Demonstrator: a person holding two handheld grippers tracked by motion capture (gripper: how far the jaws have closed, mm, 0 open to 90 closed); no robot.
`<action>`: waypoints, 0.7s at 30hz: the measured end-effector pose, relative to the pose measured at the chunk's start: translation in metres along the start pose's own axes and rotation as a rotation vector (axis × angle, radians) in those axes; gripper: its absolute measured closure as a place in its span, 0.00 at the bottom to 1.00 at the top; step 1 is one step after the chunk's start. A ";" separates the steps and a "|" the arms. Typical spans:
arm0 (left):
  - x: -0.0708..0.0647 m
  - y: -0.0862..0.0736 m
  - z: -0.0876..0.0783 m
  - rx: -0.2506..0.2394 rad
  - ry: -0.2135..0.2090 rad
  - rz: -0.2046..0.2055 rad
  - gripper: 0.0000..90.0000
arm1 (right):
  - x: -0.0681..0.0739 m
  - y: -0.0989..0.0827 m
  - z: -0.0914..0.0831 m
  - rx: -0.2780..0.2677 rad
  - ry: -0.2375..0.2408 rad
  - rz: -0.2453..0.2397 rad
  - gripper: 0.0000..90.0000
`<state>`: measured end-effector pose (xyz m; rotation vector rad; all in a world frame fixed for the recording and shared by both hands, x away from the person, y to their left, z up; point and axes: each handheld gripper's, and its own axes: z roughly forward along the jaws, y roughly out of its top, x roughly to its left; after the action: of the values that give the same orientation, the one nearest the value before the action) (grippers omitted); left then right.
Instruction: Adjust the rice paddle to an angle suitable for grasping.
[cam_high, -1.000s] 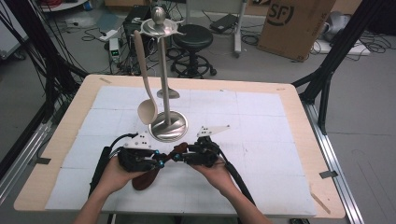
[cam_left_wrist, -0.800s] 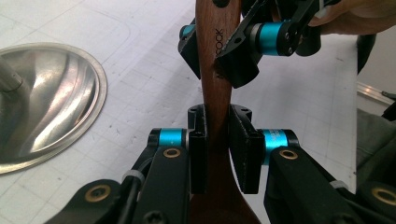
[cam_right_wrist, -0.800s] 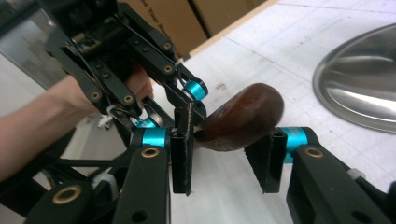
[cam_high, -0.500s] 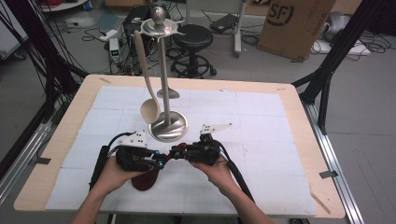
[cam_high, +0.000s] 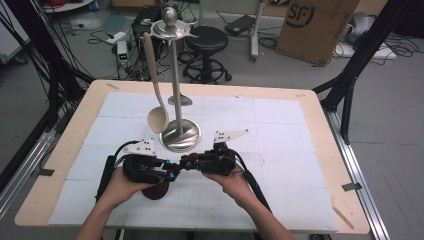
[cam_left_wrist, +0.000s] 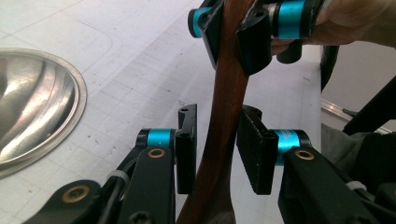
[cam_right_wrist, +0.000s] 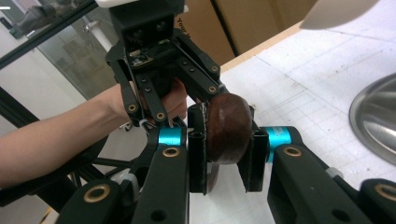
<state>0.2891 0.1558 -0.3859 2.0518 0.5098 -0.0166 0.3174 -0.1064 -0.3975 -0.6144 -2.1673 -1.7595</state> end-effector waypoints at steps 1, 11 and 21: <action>0.000 0.000 0.000 -0.002 -0.006 -0.001 0.76 | 0.001 0.001 0.000 0.004 0.001 -0.006 0.85; -0.001 0.001 -0.005 -0.037 -0.031 -0.005 0.71 | 0.011 0.019 -0.005 0.020 -0.014 -0.085 0.85; -0.001 0.001 -0.007 -0.050 -0.035 0.003 0.72 | 0.020 0.037 -0.016 0.025 -0.040 -0.148 0.85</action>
<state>0.2871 0.1605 -0.3811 2.0001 0.4811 -0.0377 0.3172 -0.1129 -0.3532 -0.4989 -2.3116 -1.8043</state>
